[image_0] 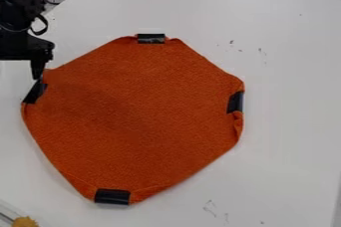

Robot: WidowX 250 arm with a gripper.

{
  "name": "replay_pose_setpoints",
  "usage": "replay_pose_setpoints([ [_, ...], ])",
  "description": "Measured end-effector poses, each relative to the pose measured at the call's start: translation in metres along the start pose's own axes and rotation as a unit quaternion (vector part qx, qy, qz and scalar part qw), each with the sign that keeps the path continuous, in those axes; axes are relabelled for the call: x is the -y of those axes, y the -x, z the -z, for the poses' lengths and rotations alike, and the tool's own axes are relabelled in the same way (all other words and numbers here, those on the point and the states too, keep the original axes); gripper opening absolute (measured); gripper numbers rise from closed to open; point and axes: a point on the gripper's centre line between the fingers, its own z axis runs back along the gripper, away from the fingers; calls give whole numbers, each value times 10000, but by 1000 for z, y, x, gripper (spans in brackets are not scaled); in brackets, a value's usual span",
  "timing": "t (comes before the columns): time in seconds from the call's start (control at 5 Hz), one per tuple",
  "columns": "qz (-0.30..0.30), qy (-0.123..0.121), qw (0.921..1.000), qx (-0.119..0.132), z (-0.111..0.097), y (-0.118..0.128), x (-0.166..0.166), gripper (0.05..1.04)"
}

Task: Unfold the cloth from right to left

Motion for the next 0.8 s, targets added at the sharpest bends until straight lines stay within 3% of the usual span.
replay_pose_setpoints([
  [0.2,194,698,9974,-9,-18,-1,15,1001],
  [0.4,400,1382,9896,32,-41,-1,30,1001],
  [0.6,574,1634,9849,27,-53,15,40,1001],
  [0.8,882,1531,9839,-275,-57,28,45,1001],
])
